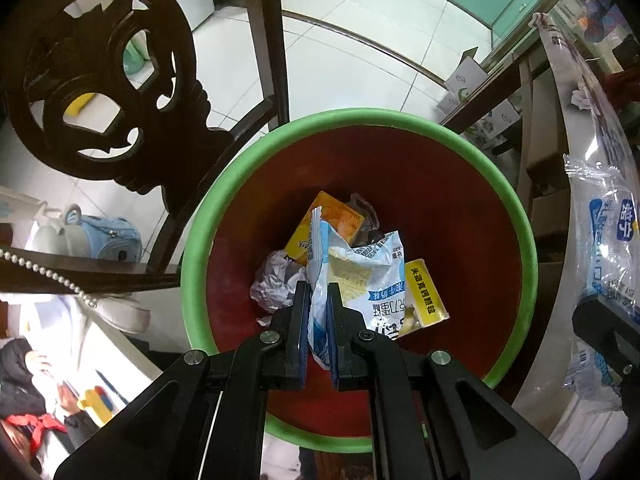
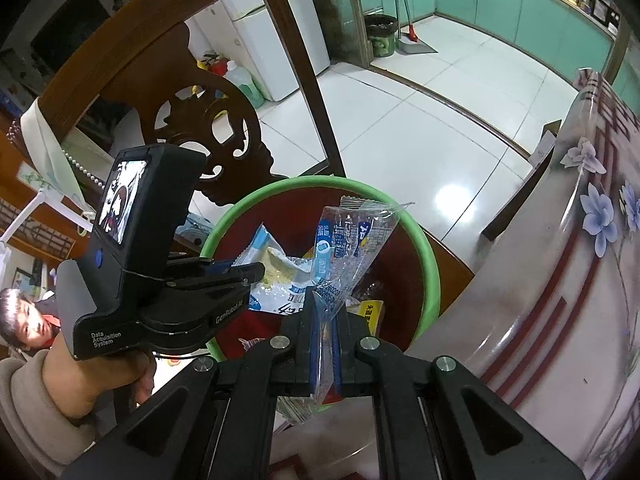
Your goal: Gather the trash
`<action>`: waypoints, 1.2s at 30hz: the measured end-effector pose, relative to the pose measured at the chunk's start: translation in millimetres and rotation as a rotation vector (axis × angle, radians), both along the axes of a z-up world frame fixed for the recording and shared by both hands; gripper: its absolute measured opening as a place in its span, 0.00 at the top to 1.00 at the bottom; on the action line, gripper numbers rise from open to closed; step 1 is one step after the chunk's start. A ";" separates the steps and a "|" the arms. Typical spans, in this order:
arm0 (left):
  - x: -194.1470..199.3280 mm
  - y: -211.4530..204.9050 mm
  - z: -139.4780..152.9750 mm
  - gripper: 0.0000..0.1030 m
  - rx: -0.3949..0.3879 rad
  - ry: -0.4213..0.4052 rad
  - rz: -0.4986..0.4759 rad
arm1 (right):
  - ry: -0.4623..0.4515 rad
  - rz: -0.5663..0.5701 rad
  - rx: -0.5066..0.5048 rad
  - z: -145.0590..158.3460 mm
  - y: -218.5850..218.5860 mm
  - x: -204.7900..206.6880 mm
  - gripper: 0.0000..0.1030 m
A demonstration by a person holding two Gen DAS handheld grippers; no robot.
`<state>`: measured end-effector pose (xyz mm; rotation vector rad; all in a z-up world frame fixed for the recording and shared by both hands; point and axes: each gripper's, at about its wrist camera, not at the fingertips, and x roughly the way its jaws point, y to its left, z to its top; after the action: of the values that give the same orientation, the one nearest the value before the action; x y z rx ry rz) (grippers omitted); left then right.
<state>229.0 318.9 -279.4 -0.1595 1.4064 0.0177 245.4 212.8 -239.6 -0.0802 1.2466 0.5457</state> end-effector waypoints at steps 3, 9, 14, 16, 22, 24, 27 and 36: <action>-1.2 -0.7 0.4 0.92 0.004 -0.001 -0.007 | -0.005 -0.007 -0.004 0.2 -0.4 1.6 0.90; -2.7 -1.9 -3.3 0.87 0.011 0.009 -0.015 | 0.000 -0.018 0.007 2.1 -1.5 0.7 0.83; -9.6 -2.3 5.8 0.25 0.035 -0.038 -0.007 | -0.065 -0.058 0.052 15.1 -6.8 -7.6 0.41; -12.3 -1.2 10.8 0.25 0.028 -0.048 -0.001 | -0.074 -0.061 0.031 19.2 -7.0 -10.5 0.41; -27.5 -2.8 35.0 0.20 0.018 -0.108 0.013 | -0.137 -0.104 0.003 44.2 -22.5 -30.3 0.41; -33.3 -5.4 43.6 0.19 0.015 -0.129 0.011 | -0.174 -0.127 0.001 56.2 -31.4 -40.7 0.40; -43.1 -12.7 55.5 0.19 0.005 -0.154 0.010 | -0.216 -0.166 -0.001 71.4 -48.8 -55.4 0.36; -98.2 -40.1 88.7 0.19 0.007 -0.224 0.042 | -0.283 -0.230 0.034 103.0 -104.0 -111.8 0.34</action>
<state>130.8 278.8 -190.7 -0.1797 1.1792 0.0379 133.6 108.8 -136.6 0.0151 0.9543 0.3416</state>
